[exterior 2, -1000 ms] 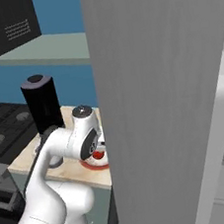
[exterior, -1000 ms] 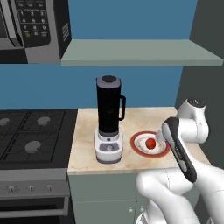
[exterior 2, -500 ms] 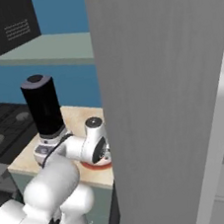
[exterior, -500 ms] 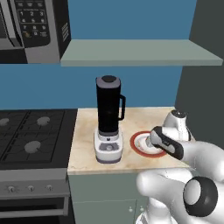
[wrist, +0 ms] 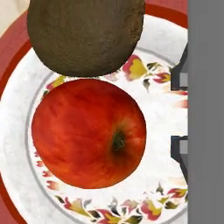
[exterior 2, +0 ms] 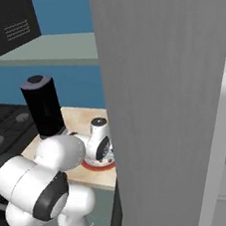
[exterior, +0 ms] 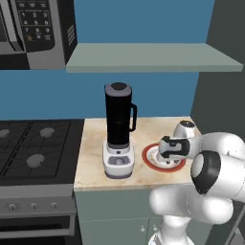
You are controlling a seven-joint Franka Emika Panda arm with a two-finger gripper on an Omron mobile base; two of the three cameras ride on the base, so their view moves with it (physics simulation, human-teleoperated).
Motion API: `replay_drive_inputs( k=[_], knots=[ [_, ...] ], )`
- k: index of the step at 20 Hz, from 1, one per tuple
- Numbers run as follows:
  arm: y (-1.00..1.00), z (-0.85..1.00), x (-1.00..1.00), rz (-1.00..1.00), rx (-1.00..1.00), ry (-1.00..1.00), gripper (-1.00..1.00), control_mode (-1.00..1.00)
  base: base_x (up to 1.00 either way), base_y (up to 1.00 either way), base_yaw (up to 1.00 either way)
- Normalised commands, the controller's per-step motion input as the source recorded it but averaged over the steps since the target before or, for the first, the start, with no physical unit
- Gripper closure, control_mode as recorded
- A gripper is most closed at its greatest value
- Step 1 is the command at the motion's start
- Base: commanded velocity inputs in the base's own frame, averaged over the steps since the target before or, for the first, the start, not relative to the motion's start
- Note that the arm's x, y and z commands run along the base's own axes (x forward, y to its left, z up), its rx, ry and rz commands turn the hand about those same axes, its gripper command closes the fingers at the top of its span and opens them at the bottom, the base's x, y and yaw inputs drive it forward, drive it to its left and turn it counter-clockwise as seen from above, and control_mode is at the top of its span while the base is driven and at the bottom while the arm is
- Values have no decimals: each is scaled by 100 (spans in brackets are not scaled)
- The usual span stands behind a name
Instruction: Pick the apple and kiwi from the fridge and place them on the plate next to the blender to make a fruit smoothie.
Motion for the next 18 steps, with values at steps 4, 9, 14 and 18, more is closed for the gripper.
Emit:
replay_drive_inputs(
  k=[4, 9, 14, 18],
  knots=[
    [0, 86, -61, 0, 0, -3, -100, -100, 0, 0, 0],
    [6, 100, -75, 0, 0, -14, -100, -100, 0, 0, 0],
    [15, 95, -76, 0, 0, -8, -100, -100, 0, 0, 0],
    [20, 83, -74, 0, 0, -2, -100, -100, 0, 0, 0]
  ],
)
